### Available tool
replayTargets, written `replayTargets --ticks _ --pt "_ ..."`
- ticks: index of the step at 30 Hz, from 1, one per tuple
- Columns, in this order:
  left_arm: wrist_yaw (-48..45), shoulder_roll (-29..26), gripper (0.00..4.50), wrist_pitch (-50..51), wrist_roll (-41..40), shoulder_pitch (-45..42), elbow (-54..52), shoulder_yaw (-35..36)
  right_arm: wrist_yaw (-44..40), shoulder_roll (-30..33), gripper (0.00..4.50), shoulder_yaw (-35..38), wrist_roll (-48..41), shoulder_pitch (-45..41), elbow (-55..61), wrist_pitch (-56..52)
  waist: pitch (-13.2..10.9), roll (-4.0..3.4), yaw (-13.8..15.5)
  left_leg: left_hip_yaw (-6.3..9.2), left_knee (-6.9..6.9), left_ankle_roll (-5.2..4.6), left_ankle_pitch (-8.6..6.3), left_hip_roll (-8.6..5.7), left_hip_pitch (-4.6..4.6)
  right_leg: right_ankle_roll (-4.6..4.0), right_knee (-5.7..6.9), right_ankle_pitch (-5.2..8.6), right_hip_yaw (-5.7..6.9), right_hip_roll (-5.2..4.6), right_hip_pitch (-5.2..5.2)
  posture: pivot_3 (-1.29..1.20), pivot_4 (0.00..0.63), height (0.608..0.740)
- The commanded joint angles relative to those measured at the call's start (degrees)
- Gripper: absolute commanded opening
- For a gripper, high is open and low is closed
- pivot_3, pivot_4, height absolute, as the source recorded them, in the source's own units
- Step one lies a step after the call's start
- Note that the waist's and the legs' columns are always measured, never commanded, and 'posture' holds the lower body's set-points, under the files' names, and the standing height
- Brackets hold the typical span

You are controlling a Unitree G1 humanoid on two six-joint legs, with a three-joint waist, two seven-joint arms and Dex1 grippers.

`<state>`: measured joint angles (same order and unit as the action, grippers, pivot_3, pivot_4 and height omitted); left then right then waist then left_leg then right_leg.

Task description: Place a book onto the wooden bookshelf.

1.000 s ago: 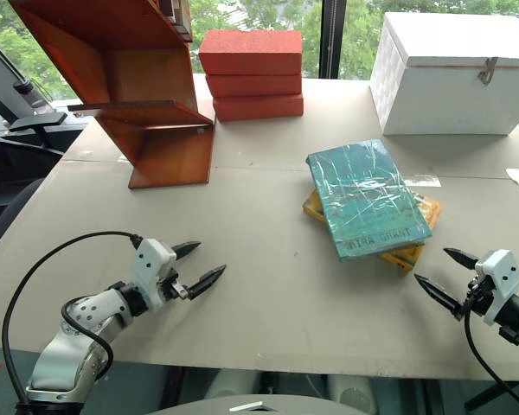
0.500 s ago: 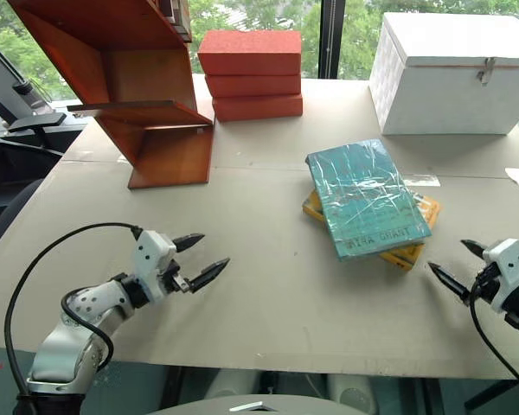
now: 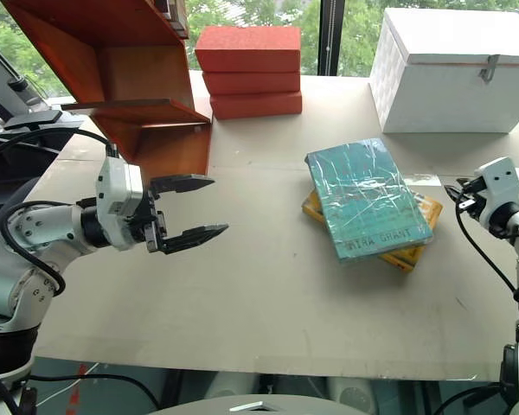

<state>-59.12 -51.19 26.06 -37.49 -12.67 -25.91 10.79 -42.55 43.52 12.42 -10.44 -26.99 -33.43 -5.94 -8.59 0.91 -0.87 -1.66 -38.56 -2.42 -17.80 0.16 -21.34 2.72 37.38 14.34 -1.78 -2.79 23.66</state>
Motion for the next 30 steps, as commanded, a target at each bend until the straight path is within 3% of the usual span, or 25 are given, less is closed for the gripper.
replayTargets --ticks 1,3,8,16,22,30 --pt "-1.17 -1.67 4.50 2.26 -4.32 -1.74 -2.31 3.11 0.18 -0.83 0.04 -0.21 -0.13 -3.90 -1.72 0.11 -0.01 -0.02 0.01 0.02 -0.03 0.00 0.00 0.00 -0.04 0.00 -0.02 0.00 0.04 -0.01 0.00 0.00 0.150 0.740" --pt "-1.17 -2.17 4.50 2.93 -5.02 -2.16 -2.78 3.62 -0.03 -1.74 0.04 -0.76 0.00 -5.06 -2.55 0.10 -0.03 -0.04 -0.03 0.31 -0.38 0.00 0.00 0.00 -0.45 0.02 0.05 -0.02 0.29 -0.03 0.19 0.00 0.150 0.740" --pt "-0.85 -2.29 4.50 3.74 -5.61 -1.49 -3.77 4.34 -2.48 -3.41 0.04 -0.79 -1.27 -7.15 -3.51 0.24 -0.03 -0.03 0.04 0.45 -0.57 0.00 0.00 0.00 -0.46 0.01 0.26 -0.02 0.40 -0.03 0.15 0.00 0.150 0.740" --pt "-0.61 -2.08 4.50 3.71 -5.32 0.36 -4.21 4.71 -14.61 -3.92 0.04 -2.74 -7.75 -1.78 9.16 -8.99 -0.03 -0.04 0.11 0.54 -0.61 0.00 0.00 0.00 -0.47 0.01 0.27 -0.02 0.51 -0.04 0.11 0.00 0.150 0.740" --pt "-0.92 -1.74 4.50 3.40 -4.84 0.88 -3.56 3.84 -16.68 -3.94 0.04 -3.23 -10.32 0.90 15.96 -14.78 -0.03 -0.04 0.10 0.56 -0.64 -0.01 0.00 0.00 -0.45 0.01 0.31 -0.02 0.53 -0.05 0.09 0.00 0.150 0.740" --pt "-0.28 0.28 4.50 3.66 -4.17 2.09 -2.83 1.48 -15.41 -3.57 0.04 -3.12 -9.42 2.18 17.96 -14.40 -0.03 -0.05 0.12 0.56 -0.64 -0.01 0.00 -0.01 -0.45 0.01 0.29 -0.02 0.54 -0.04 0.09 0.00 0.150 0.740"
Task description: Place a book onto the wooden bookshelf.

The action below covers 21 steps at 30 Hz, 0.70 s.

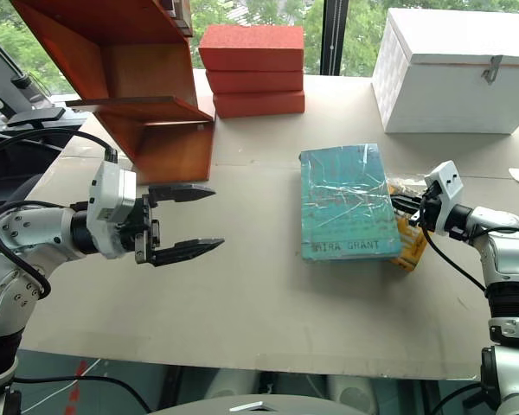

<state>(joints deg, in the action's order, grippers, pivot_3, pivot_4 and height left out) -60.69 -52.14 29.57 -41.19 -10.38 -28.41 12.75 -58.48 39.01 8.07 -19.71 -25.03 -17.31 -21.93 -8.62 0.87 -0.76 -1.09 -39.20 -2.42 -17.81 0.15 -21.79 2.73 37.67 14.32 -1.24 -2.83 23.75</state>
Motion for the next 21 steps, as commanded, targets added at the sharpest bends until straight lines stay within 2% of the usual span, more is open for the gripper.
replayTargets --ticks 1,4,5,7,9,14,15,17,21 --pt "2.93 2.36 4.50 1.19 -0.36 -0.72 -0.23 -1.62 1.30 1.25 0.04 1.91 0.35 0.39 1.49 2.89 0.00 0.00 0.11 0.00 0.00 0.00 0.00 0.00 0.00 0.00 0.00 0.00 0.00 0.00 0.00 0.00 0.150 0.740" --pt "9.96 7.11 4.50 5.67 0.49 -3.72 0.96 -5.99 2.06 3.08 0.04 4.65 0.14 1.97 2.90 5.23 0.00 0.00 0.61 0.04 -0.04 0.00 0.00 -0.03 -0.01 0.00 0.00 0.00 0.05 -0.03 -0.02 0.00 0.150 0.740" --pt "11.66 8.01 4.50 7.79 0.72 -4.67 1.51 -7.49 1.90 3.57 0.26 5.64 -0.54 2.91 4.48 5.56 0.00 0.00 0.90 0.06 -0.08 0.00 0.00 -0.06 -0.05 0.00 0.01 0.00 0.07 -0.05 -0.02 0.00 0.150 0.740" --pt "12.88 9.58 4.50 10.96 1.77 -6.22 3.19 -11.47 0.37 5.05 0.91 8.68 -4.13 6.23 10.91 3.71 0.00 0.00 0.99 0.09 -0.10 0.00 0.00 -0.07 -0.07 0.01 0.02 -0.01 0.08 -0.05 -0.02 0.00 0.150 0.740" --pt "15.78 13.01 4.50 14.08 1.58 -7.86 5.50 -14.05 -1.78 7.38 1.84 11.57 -7.89 11.10 18.68 0.34 0.03 -0.05 1.41 0.13 -0.07 -0.01 0.00 -0.07 -0.08 0.02 0.00 0.00 0.12 -0.05 -0.02 0.00 0.150 0.740" --pt "24.19 23.30 4.50 26.17 -1.76 -12.07 14.89 -15.22 -3.45 11.83 4.12 22.30 -19.68 24.73 37.57 -11.04 0.02 -0.05 1.48 0.27 -0.12 -0.20 -0.11 -0.05 -0.06 0.02 0.03 0.00 0.21 -0.02 -0.10 0.00 0.150 0.740" --pt "25.26 25.30 4.50 27.77 -2.33 -12.88 16.61 -15.04 -2.99 12.19 4.37 24.49 -21.48 26.92 40.31 -12.92 0.02 -0.04 1.56 0.27 -0.12 -0.24 -0.14 -0.05 -0.04 0.02 0.05 0.00 0.21 -0.02 -0.15 0.00 0.150 0.740" --pt "27.54 30.05 4.50 31.24 -3.27 -15.32 21.28 -14.46 -2.45 12.62 4.37 30.32 -24.91 32.69 45.71 -16.84 0.04 -0.02 1.89 0.39 -0.22 -0.28 -0.15 -0.07 -0.05 0.02 0.06 0.00 0.33 -0.02 -0.23 0.00 0.150 0.740" --pt "27.64 35.40 4.50 35.33 -4.94 -19.37 27.17 -13.41 -0.58 12.03 4.37 38.97 -30.27 39.75 52.00 -21.71 0.03 0.08 1.57 0.46 -0.28 -0.28 -0.15 -0.13 -0.03 0.03 0.07 0.00 0.36 0.15 -0.29 0.00 0.150 0.740"
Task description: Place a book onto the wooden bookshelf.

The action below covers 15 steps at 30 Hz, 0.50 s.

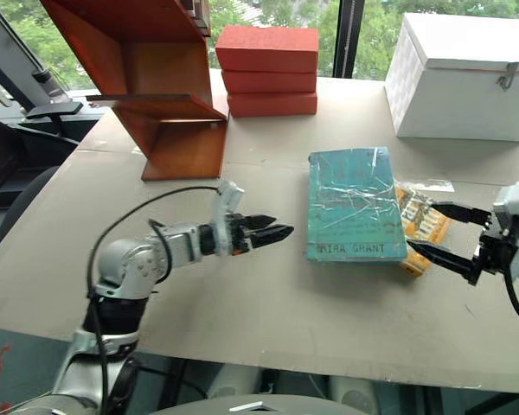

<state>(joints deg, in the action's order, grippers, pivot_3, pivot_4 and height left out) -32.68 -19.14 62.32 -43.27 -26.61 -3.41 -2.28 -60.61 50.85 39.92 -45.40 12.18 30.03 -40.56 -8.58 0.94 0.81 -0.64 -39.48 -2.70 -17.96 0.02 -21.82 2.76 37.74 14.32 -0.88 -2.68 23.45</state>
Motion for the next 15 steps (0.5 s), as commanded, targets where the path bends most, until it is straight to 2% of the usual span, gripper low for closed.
replayTargets --ticks 1,4,7,15 --pt "-1.63 3.51 4.50 4.36 -3.76 -4.56 4.08 1.25 2.97 -0.77 4.37 9.42 -5.74 3.65 6.29 -3.28 -0.01 0.01 0.00 -0.01 0.00 0.01 0.00 0.00 0.00 0.00 0.00 0.00 -0.03 0.01 0.00 0.00 0.150 0.740" --pt "-3.25 6.08 4.50 9.19 -5.44 -7.90 9.17 1.22 4.68 -2.74 4.37 14.57 -11.91 7.35 9.68 -5.05 0.00 0.01 -0.06 -0.01 0.00 0.01 0.01 -0.02 0.03 0.00 0.02 0.00 -0.01 0.07 0.00 0.00 0.150 0.740" --pt "-3.16 8.15 4.50 10.04 -4.27 -10.88 14.04 1.12 4.29 -4.14 4.37 16.97 -13.61 11.74 11.91 -4.53 -0.01 0.04 0.01 0.02 0.03 0.06 0.03 -0.02 0.02 0.00 0.00 0.01 -0.02 0.10 0.00 0.00 0.150 0.740" --pt "-3.36 11.49 4.50 9.43 -0.88 -15.97 24.16 1.45 7.76 -7.96 4.37 18.73 -15.73 16.44 15.31 -0.48 0.00 0.03 0.00 0.00 0.02 0.12 0.07 -0.08 0.02 0.01 -0.03 0.01 -0.04 0.09 0.00 0.00 0.150 0.740"
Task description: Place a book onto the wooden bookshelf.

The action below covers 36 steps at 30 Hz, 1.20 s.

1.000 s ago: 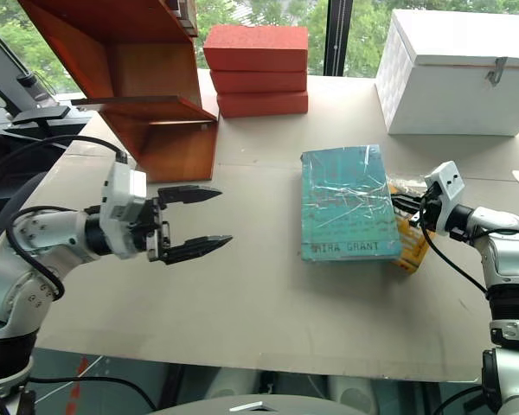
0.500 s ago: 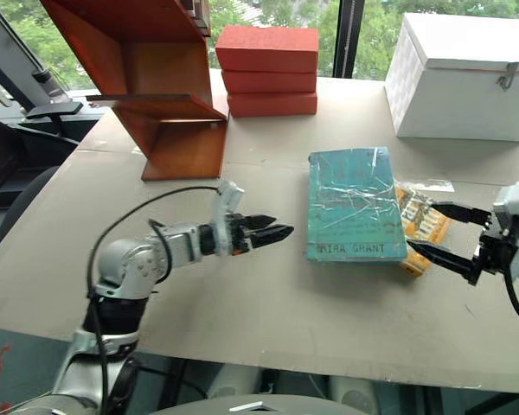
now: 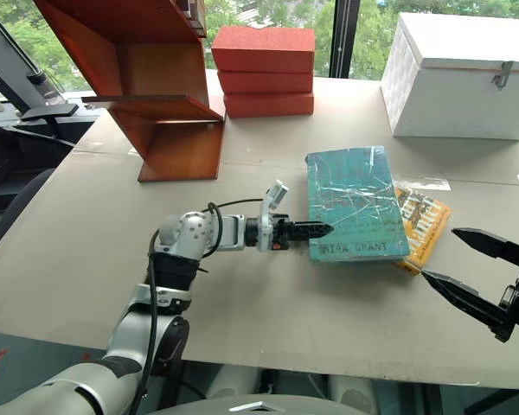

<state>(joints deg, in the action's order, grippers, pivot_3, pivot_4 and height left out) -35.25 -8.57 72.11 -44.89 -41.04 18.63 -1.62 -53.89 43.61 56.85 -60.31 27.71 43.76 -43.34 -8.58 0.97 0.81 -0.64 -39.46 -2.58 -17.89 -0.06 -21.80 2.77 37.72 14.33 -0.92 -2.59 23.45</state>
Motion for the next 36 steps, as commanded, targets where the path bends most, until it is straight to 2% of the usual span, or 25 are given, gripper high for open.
replayTargets --ticks 1,2,3,5,6,9,11,13,16,18,22,25,28,31,36 --pt "-0.68 1.29 4.50 -0.72 1.08 -1.87 3.21 1.14 1.28 -0.90 4.37 1.78 -0.77 1.23 1.65 2.80 0.00 0.00 0.00 0.01 0.00 0.01 0.01 0.00 -0.01 0.00 0.00 0.00 -0.01 0.00 0.00 0.00 0.150 0.740" --pt "-0.41 1.75 4.50 -1.05 1.30 -2.27 4.30 1.77 1.50 -1.02 4.37 1.72 -0.85 1.54 1.65 3.29 0.00 0.00 0.01 0.02 0.00 0.09 0.05 0.00 0.00 0.00 0.00 0.00 -0.01 0.00 0.00 0.00 0.150 0.740" --pt "-0.42 2.00 3.96 -1.39 1.55 -2.56 4.91 2.25 1.74 -1.09 4.50 1.61 -1.05 1.77 1.68 3.71 0.00 0.00 0.01 0.02 0.00 0.11 0.06 0.00 0.00 0.00 0.00 0.00 -0.02 0.00 0.00 0.00 0.150 0.740" --pt "-0.37 2.37 3.33 -1.54 1.56 -3.04 5.44 3.39 2.06 -1.04 4.50 1.38 -1.46 2.12 1.67 4.33 -0.01 0.01 -0.01 0.01 0.00 0.11 0.06 0.00 0.00 0.00 0.01 0.00 -0.03 0.00 0.00 0.00 0.150 0.740" --pt "-0.48 2.39 2.69 -1.75 1.63 -3.08 5.01 3.72 2.11 -0.97 4.50 1.26 -1.57 2.30 1.57 4.66 -0.01 0.01 -0.01 0.03 0.00 0.11 0.07 0.00 -0.02 0.00 0.00 0.00 -0.02 0.00 0.00 0.00 0.150 0.740" --pt "-0.71 2.85 1.59 -2.63 0.46 -2.82 2.45 5.90 2.20 -0.48 4.50 0.74 -1.65 2.29 0.87 5.42 -0.01 0.01 0.01 0.04 0.00 0.13 0.07 0.01 -0.04 0.00 -0.02 0.00 -0.01 -0.02 0.01 0.00 0.150 0.740" --pt "0.58 2.99 0.74 -5.70 2.22 -2.22 -1.22 5.54 2.30 0.08 4.50 0.24 -1.59 1.67 0.22 5.74 -0.01 0.01 0.02 0.04 0.00 0.13 0.07 0.01 -0.04 0.00 -0.02 0.00 -0.01 -0.04 0.00 0.00 0.150 0.740" --pt "1.16 3.06 0.09 -7.24 1.68 -2.09 -7.18 5.92 2.36 0.81 4.50 -0.39 -1.64 0.53 -0.91 6.10 -0.02 0.03 0.03 0.04 0.00 0.14 0.08 0.01 -0.06 0.00 -0.04 0.00 -0.01 -0.11 0.00 0.00 0.150 0.740" --pt "-2.33 2.40 0.09 -16.16 2.45 -1.73 -18.72 5.00 2.44 2.41 4.50 -2.61 -0.34 -2.29 -3.36 6.79 -0.04 0.05 -0.11 0.03 0.01 0.16 0.09 0.01 -0.06 0.00 -0.05 0.00 -0.04 -0.29 0.01 0.00 0.150 0.740" --pt "-1.40 2.59 0.09 -20.07 2.26 -2.69 -23.79 6.33 2.37 3.28 4.50 -4.62 0.63 -4.65 -4.91 7.56 -0.04 0.03 0.00 0.03 0.03 0.18 0.10 0.02 -0.04 -0.01 -0.05 0.00 -0.04 -0.29 0.02 0.00 0.150 0.740" --pt "-8.97 -8.00 0.09 -40.07 17.44 -3.58 -31.01 -2.10 3.47 5.24 4.50 -10.43 1.19 -12.98 -8.60 8.58 -0.01 -0.02 -0.15 0.00 0.06 0.24 0.13 0.02 0.00 -0.02 -0.04 0.00 -0.08 -0.23 0.01 0.00 0.150 0.740" --pt "-9.22 -12.23 0.09 -49.07 23.03 -4.41 -32.09 -2.44 3.44 6.40 4.50 -13.85 1.58 -18.23 -11.23 8.90 0.00 -0.03 0.15 -0.06 0.12 0.26 0.14 0.00 0.06 -0.02 -0.04 0.00 -0.13 -0.02 0.00 0.00 0.150 0.740" --pt "-8.90 -15.89 0.09 -53.86 27.14 -4.72 -33.07 -2.04 2.85 7.40 4.50 -16.45 1.98 -22.47 -13.60 8.87 -0.03 0.00 0.14 -0.01 0.04 0.23 0.14 -0.04 -0.01 -0.02 -0.07 0.00 -0.08 -0.06 0.01 0.00 0.150 0.740" --pt "-10.05 -24.02 0.09 -64.66 37.47 -4.12 -32.93 -3.45 2.33 8.48 4.50 -20.40 2.35 -28.03 -16.73 8.66 -0.07 0.03 -0.09 0.05 0.06 0.22 0.14 -0.02 -0.07 -0.01 -0.12 0.00 0.00 -0.06 0.02 0.00 0.150 0.740" --pt "-2.95 -32.65 0.09 -80.56 55.24 -4.87 -28.47 -4.39 0.42 9.88 4.50 -25.37 3.77 -35.59 -21.33 8.53 -0.09 0.03 0.09 0.02 0.13 0.22 0.13 -0.02 -0.04 -0.01 -0.14 0.00 -0.03 -0.05 0.06 0.00 0.150 0.740"
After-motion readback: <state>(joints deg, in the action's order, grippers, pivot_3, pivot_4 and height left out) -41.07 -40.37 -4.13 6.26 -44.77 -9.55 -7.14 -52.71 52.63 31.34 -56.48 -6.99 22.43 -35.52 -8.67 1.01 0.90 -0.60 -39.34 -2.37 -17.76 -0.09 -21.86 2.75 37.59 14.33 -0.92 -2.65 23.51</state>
